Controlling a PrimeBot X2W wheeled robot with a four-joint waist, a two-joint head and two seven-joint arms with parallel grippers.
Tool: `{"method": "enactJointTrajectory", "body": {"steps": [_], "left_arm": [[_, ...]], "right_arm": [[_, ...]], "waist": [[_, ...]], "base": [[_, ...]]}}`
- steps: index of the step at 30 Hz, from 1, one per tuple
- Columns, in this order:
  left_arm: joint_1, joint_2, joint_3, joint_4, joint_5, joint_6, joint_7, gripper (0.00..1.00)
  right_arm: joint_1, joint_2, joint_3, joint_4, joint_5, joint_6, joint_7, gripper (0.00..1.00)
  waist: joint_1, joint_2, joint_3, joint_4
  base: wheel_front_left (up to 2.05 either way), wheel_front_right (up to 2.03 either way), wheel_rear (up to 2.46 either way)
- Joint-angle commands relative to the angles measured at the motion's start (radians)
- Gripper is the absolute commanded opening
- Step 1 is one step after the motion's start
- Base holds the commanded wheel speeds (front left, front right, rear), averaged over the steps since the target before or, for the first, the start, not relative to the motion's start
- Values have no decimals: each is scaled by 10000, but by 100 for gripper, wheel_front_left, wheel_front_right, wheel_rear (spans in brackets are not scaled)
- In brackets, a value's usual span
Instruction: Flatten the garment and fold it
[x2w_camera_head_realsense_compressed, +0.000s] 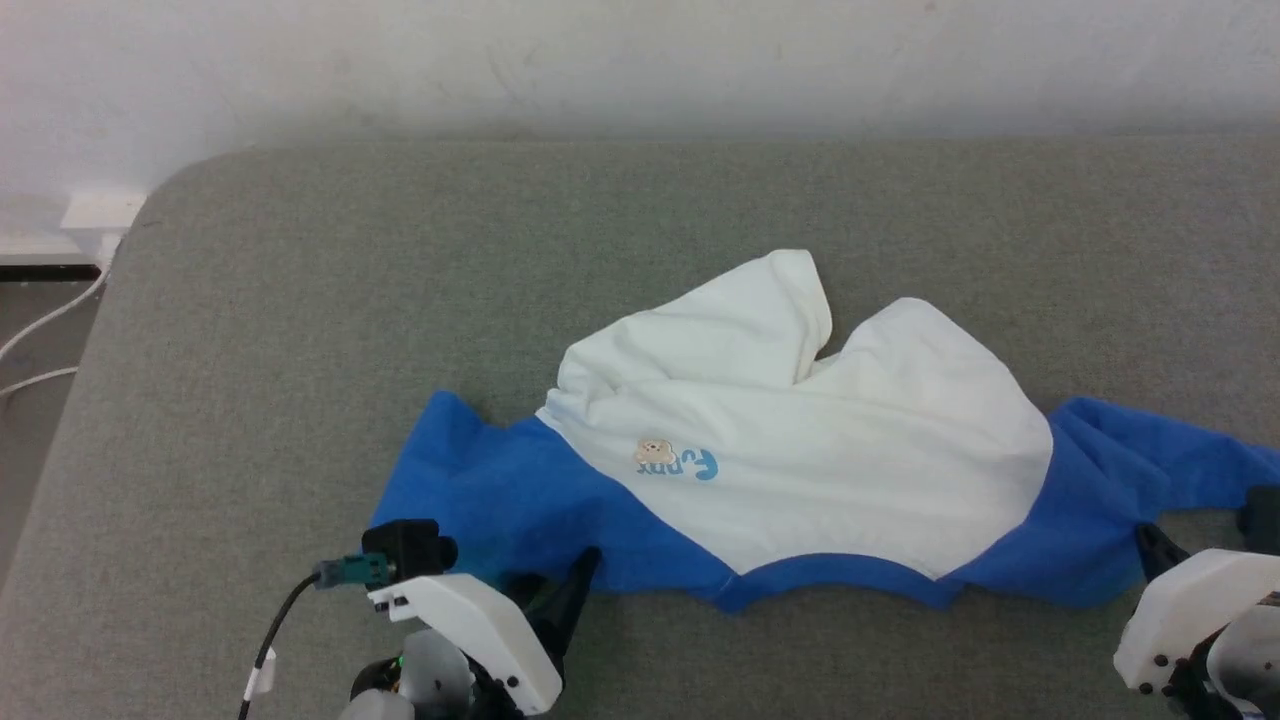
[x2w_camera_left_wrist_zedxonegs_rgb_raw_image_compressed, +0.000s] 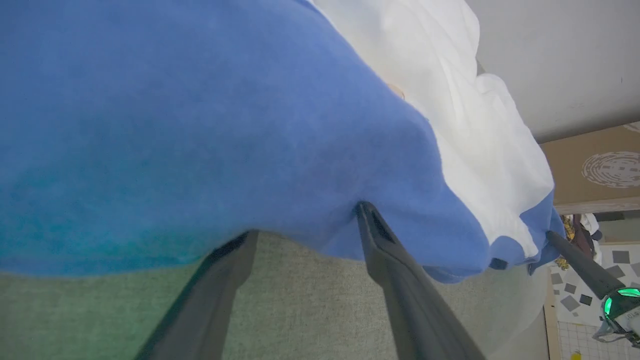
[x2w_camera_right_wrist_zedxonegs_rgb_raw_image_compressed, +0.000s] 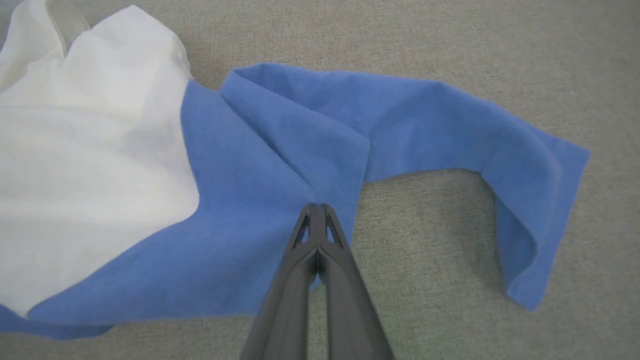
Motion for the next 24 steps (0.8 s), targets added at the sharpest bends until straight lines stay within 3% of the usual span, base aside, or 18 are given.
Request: {"method": "enactJointTrajectory", "body": {"steps": [1, 2, 3, 4, 5, 12, 19, 24], "left_arm": [[-159, -11, 44, 113, 18, 3, -99, 100], [-205, -11, 71, 163, 24, -16, -186, 100], [-244, 14, 83, 182, 60, -64, -293, 88], [-271, 48, 102, 182, 100, -115, -413, 39], [-290, 88, 92, 132, 142, -206, -524, 0], [-142, 266, 249, -1340, 146, -400, -951, 0], [-249, 409, 753, -3505, 74, -294, -1352, 0], [-507, 564, 939, -3946, 228, -131, -1384, 0]], "right_arm": [[-157, -1, 35, -53, 72, -11, -3, 0], [-166, -1, 44, -54, 84, -11, -4, 0], [-171, -1, 50, -52, 95, -11, -4, 0], [-175, -1, 49, -48, 110, -11, -5, 0], [-174, -1, 46, -42, 123, -11, -4, 0], [-94, -1, -107, -213, 245, -11, -17, 0], [-208, -1, -93, -995, 545, -11, -29, 0], [-491, -1, 195, -1668, 681, -11, 2, 0]], "waist": [[0, 0, 101, -81], [0, 0, 120, -92], [0, 0, 133, -97], [0, 0, 142, -99], [0, 0, 144, -95], [0, 0, -59, 92], [0, 0, -338, 205], [0, 0, -408, 164]], "base": [[0, 0, 0], [0, 0, 0], [0, 0, 0], [0, 0, 0], [0, 0, 0], [0, 0, 0], [0, 0, 0], [0, 0, 0]]}}
